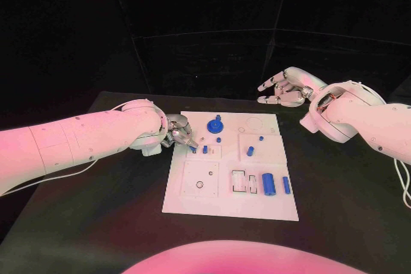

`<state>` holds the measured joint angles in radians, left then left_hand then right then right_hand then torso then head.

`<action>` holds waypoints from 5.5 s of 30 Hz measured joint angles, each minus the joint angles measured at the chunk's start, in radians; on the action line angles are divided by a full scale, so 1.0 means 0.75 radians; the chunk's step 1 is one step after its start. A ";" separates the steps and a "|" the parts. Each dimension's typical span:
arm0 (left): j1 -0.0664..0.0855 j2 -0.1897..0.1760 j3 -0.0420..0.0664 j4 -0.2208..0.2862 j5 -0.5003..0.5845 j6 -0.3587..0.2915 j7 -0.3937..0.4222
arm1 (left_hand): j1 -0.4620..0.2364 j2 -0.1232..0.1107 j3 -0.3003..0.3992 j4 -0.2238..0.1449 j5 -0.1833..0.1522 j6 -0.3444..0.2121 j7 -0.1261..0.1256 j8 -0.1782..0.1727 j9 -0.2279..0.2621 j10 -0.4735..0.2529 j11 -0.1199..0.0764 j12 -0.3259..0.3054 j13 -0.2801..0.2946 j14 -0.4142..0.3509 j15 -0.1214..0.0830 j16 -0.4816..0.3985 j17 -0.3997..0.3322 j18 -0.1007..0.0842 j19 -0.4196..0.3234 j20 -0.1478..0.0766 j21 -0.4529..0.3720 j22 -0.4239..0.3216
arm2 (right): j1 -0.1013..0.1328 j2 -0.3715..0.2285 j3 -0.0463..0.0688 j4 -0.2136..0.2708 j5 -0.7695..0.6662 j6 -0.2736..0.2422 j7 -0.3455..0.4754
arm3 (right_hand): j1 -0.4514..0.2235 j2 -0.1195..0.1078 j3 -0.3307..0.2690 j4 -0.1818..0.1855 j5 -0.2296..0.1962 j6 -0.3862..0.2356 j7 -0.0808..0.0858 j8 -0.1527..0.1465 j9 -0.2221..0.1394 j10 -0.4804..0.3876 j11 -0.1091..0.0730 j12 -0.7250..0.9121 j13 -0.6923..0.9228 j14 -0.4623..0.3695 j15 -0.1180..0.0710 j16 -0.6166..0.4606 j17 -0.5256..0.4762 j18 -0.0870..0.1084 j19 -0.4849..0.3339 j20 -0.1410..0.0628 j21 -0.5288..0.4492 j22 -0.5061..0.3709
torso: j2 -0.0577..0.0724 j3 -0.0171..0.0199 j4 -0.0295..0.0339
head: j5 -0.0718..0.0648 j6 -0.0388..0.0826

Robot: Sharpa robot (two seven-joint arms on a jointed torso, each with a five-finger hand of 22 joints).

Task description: Assemble the parts on the task board

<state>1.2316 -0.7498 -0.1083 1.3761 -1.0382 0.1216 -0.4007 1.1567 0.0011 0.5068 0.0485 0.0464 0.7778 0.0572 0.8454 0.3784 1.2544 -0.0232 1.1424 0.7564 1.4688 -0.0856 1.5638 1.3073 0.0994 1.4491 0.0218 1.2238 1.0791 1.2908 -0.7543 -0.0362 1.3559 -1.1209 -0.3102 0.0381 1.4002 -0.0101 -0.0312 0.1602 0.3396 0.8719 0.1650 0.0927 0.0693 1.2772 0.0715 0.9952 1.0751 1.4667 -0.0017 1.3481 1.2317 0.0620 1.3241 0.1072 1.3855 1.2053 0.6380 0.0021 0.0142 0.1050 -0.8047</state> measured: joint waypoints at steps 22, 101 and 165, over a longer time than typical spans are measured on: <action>0.000 0.019 -0.004 -0.009 -0.007 0.039 -0.052 | 0.001 0.001 0.004 0.003 0.000 0.003 -0.002 0.001 -0.001 0.005 -0.005 0.000 0.000 0.000 0.000 0.000 0.000 0.000 0.000 0.000 0.000 0.000 | 0.000 0.000 0.000 0.000 0.000 0.000 0.000 | 0.000 0.000 0.000 0.000 0.000 0.000 0.000 0.000 0.000 0.000 0.000 0.000 0.000 0.000 0.000 0.000 0.000 0.000 0.000 0.000 0.000 0.000 | -0.001 0.0005 0.0012 | 0.002 -0.004; -0.002 0.043 -0.006 -0.056 0.034 0.011 -0.092 | -0.289 -0.087 -0.351 0.182 0.010 0.070 -0.043 0.077 0.031 0.022 -0.029 0.006 -0.011 0.000 -0.019 0.005 0.000 0.000 0.010 -0.024 -0.006 0.012 | 0.000 -0.002 0.000 0.000 -0.001 -0.001 -0.001 | 0.000 0.000 -0.020 0.020 0.016 0.000 0.000 0.000 0.000 0.000 0.000 0.000 -0.004 0.000 0.000 0.000 -0.002 0.012 0.000 0.000 -0.005 -0.008 | -0.001 -0.0008 0.0015 | -0.015 -0.011; -0.002 0.361 -0.080 -0.341 -0.440 -0.301 0.577 | 0.242 -0.084 -0.343 -0.228 0.005 0.162 0.128 -0.660 -0.417 -0.425 0.150 -0.911 -0.915 -0.009 0.115 -0.341 -0.338 0.084 -0.049 0.092 -0.631 -0.658 | -0.001 0.024 0.000 -0.014 -0.002 -0.021 -0.005 | 0.005 0.005 -0.016 0.024 0.022 0.000 0.000 0.000 0.000 0.000 0.000 0.000 -0.008 0.000 0.000 -0.013 -0.017 0.011 -0.009 0.000 -0.010 -0.026 | 0.000 0.0008 0.0010 | -0.046 0.014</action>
<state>1.2299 -0.4792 -0.1681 1.1203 -1.3680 -0.1043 0.0318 1.3381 -0.0615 0.2498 -0.1225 0.0501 0.8991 0.1533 0.3507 0.0659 0.9357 0.0897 0.4595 0.0702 1.4619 0.0003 1.3083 1.0538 0.1623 1.4122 0.0911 0.7508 0.5857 1.2903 -0.7359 -0.0363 1.3451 -1.1225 -0.3258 0.0344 1.4042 -0.0061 -0.0431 0.1778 0.3560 0.8719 0.1650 0.0927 0.0693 1.2772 0.0715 0.9952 1.0693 1.4667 -0.0017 1.3381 1.2192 0.0699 1.3171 0.1072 1.3777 1.1861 0.6382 0.0027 0.0150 0.0707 -0.7942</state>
